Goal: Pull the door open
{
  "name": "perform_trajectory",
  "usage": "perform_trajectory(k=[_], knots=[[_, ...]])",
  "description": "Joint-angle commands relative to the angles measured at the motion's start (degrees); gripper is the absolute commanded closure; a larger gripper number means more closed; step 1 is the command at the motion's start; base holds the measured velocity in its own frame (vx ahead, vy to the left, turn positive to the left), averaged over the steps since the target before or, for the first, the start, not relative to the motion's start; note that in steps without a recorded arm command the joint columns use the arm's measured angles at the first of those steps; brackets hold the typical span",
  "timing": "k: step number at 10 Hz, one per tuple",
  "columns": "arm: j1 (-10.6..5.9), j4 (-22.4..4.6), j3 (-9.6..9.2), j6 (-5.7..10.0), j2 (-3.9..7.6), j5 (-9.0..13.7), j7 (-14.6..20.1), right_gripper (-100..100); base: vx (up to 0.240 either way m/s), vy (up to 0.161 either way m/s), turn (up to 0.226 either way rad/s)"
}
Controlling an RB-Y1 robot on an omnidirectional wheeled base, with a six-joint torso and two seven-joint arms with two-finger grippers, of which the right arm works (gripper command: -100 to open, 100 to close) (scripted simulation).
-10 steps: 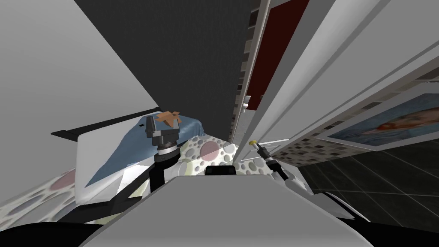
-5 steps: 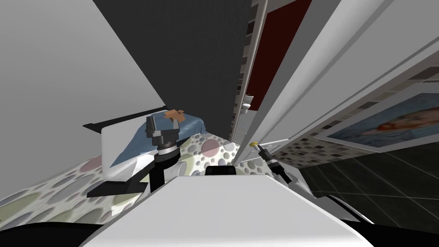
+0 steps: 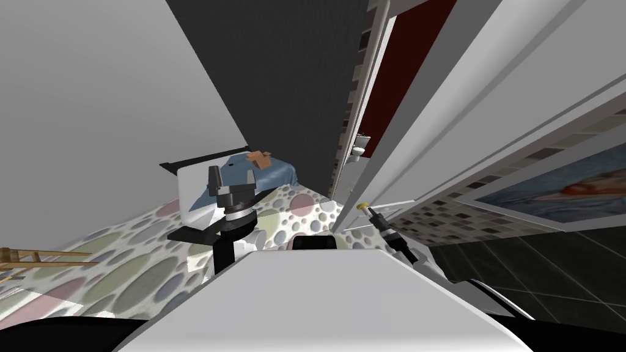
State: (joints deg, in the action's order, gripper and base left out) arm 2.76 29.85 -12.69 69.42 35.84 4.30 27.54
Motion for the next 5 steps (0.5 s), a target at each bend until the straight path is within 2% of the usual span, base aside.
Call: perform_trajectory(k=[1, 5], knots=[[0.35, -0.84, 0.16, 0.97, 0.62, 0.21, 0.11, 100, -0.243, -0.109, 0.203], [0.84, -2.01, 0.02, 2.96, 1.18, 0.44, 0.38, 100, -0.223, -0.082, 0.174]])
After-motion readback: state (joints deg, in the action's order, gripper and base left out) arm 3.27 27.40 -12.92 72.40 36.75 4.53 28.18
